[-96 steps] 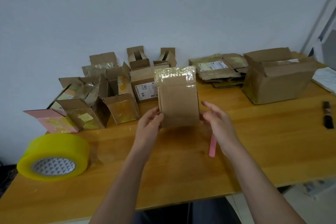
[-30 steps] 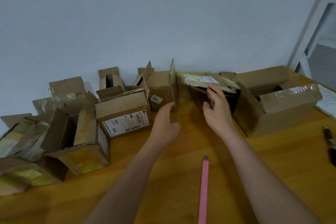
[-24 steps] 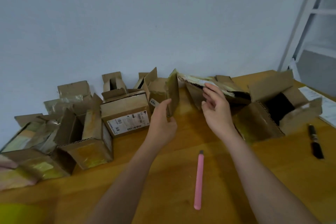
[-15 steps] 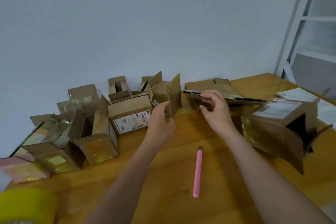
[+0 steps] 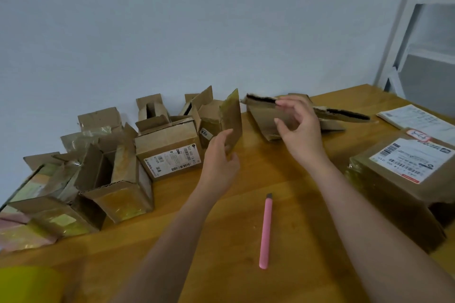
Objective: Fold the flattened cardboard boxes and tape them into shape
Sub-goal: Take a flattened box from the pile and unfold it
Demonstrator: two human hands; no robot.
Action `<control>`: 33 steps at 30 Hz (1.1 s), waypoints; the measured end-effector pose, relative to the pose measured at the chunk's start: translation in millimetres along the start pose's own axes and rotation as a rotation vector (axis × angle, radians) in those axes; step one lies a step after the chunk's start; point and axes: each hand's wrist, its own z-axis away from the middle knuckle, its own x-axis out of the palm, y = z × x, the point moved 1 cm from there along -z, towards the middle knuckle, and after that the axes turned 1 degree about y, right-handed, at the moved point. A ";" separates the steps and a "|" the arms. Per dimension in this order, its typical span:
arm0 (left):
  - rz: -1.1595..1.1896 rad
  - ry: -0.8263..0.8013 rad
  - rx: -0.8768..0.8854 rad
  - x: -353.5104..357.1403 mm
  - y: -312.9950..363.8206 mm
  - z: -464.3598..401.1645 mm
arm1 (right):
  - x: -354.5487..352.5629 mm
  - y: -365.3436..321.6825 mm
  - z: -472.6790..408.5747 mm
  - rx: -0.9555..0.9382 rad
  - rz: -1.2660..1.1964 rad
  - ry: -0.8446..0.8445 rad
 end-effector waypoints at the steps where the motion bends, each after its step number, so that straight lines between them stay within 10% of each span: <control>1: 0.007 0.011 0.007 -0.5 1.5 0.4 | -1.4 -5.7 -2.9 -0.023 -0.033 0.017; 33: 0.126 0.406 0.076 -144.2 15.1 69.9 | -14.0 -167.6 59.3 -0.513 -0.237 -0.073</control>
